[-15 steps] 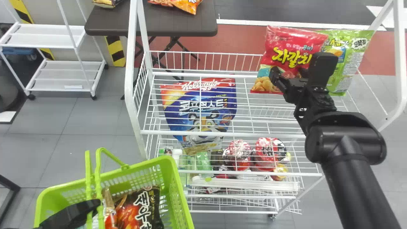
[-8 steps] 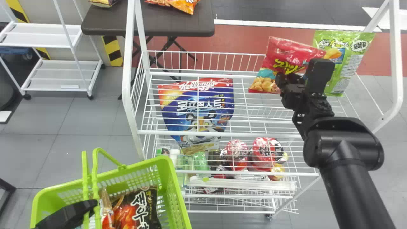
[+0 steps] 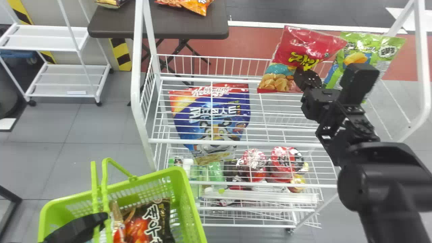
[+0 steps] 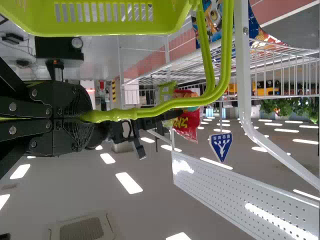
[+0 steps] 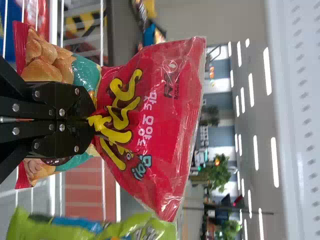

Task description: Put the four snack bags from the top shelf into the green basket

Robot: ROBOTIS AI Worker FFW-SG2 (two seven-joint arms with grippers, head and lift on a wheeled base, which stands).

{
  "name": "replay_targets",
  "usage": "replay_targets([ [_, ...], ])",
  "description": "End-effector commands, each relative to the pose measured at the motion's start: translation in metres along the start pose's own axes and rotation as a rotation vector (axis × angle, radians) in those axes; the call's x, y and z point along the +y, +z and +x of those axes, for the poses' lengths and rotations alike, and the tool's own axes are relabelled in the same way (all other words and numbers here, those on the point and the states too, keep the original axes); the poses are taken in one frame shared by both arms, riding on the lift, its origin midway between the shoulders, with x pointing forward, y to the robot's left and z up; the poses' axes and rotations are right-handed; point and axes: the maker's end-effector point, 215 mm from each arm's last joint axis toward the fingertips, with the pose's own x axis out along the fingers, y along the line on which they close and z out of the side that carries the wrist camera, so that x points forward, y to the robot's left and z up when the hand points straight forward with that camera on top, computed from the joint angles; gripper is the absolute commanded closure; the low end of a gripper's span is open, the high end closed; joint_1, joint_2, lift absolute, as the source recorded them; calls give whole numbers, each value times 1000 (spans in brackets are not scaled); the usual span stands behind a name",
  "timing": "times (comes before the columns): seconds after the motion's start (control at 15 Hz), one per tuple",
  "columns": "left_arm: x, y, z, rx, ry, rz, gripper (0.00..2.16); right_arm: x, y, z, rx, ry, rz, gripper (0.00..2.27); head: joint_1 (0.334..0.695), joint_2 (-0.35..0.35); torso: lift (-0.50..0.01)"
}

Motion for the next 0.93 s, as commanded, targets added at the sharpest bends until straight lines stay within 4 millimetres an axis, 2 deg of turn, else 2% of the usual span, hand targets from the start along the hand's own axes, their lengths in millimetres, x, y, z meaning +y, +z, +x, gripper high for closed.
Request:
replay_targets([
  [0.0, -3, 0, 0, -1, -12, -3, 2142, 60, -2, -38, 47, 110, 67, 2250, 695, -11, 0],
  [0.2, -4, 1, 0, 0, -10, 1, 2142, 130, -27, -87, 138, 242, 153, 2250, 695, 90, 0],
  [0.33, -3, 1, -1, -2, -10, 0, 2142, 172, -42, -117, 207, 341, 231, 2250, 695, 152, 0],
  [0.4, -3, 1, -1, -2, -10, 0, 2142, 192, -45, -132, 227, 384, 262, 2250, 695, 216, 0],
  [0.47, -4, 1, 0, 0, -10, 1, 2142, 210, -49, -144, 261, 431, 287, 2250, 695, 251, 0],
  [0.6, -4, 2, 0, 1, -10, 3, 2142, 252, -70, -176, 388, 557, 364, 2250, 695, 317, 0],
  [0.67, -4, 2, 0, 0, -12, 4, 2142, 268, -76, -189, 430, 604, 392, 2250, 695, 345, 0],
  [0.87, -5, 3, -1, -1, -11, 7, 2142, 304, -99, -226, 584, 719, 452, 2250, 695, 350, 0],
])
